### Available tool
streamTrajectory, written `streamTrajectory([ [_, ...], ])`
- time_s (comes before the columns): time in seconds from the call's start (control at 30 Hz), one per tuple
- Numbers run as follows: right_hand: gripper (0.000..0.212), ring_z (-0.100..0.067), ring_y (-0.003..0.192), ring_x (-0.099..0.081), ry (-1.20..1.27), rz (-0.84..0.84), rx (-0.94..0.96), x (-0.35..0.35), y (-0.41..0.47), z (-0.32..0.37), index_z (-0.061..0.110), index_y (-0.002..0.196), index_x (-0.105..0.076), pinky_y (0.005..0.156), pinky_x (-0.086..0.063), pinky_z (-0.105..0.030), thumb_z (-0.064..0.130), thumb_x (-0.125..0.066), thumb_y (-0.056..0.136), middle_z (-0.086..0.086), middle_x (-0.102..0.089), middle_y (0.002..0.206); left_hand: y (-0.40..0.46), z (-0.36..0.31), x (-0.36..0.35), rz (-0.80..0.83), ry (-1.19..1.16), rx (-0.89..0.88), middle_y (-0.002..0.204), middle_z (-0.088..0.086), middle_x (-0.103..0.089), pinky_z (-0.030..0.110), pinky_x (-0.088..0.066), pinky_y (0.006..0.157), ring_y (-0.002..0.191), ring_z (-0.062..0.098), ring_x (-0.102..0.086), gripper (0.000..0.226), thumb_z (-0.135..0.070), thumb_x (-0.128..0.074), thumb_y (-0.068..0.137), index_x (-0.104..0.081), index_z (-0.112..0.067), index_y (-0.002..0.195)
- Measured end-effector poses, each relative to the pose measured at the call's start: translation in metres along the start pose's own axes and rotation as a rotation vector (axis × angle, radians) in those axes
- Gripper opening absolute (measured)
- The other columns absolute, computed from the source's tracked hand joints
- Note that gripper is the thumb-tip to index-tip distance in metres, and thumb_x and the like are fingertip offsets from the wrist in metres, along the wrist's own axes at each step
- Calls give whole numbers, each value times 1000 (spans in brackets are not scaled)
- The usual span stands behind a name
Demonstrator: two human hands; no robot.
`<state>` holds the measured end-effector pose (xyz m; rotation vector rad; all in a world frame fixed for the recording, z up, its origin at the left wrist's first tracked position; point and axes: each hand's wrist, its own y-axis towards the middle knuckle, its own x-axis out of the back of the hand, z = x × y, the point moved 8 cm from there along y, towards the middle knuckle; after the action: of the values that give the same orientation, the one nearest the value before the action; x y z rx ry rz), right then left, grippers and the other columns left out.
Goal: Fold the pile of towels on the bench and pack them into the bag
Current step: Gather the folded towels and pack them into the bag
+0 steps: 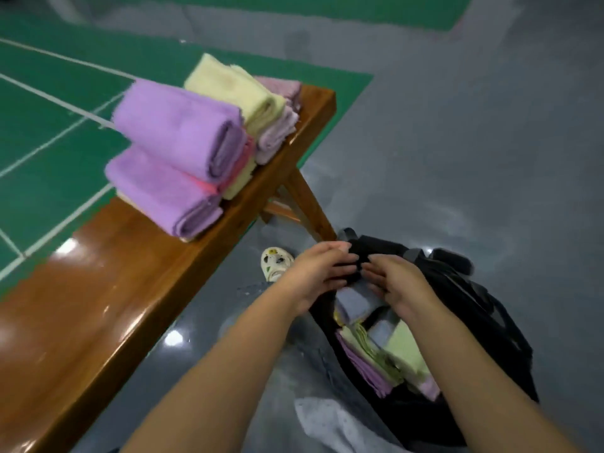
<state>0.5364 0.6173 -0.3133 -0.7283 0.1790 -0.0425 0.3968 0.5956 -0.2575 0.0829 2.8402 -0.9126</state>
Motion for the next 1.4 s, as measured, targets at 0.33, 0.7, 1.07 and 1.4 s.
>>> streamTrajectory([
  [0.33,19,-9,82,-56,-241,262,376,-167,-101,112,16,100,-55,71,-47,-27,32,-62,91,-1,-60,94,-134,-89,119,-370,-176,-364,83,1,-73,25,-50,72,75,12,-66,18,-21,-48,100,-64,-12,97],
  [0.7,102,-30,121,-48,-68,378,141,-253,-92,132,23,144,-31,56,-47,-34,55,-81,61,-7,-45,142,-139,-123,146,-378,-610,-339,143,21,-44,41,-40,106,132,32,-45,63,-41,-47,99,-32,0,143],
  [1.07,32,-15,69,-50,19,375,-37,-259,-85,143,13,93,-55,55,-45,-21,35,-74,80,-8,-55,84,-95,-149,158,-391,-757,-215,102,18,-65,36,-55,66,89,28,-66,66,-50,-58,90,-46,4,126],
  [1.4,43,-17,72,-53,70,388,-77,-256,-84,136,9,114,-56,60,-49,-23,35,-71,84,-11,-57,86,-78,-176,161,-439,-635,-205,113,15,-58,44,-51,59,82,31,-62,73,-57,-69,79,-43,-3,122],
])
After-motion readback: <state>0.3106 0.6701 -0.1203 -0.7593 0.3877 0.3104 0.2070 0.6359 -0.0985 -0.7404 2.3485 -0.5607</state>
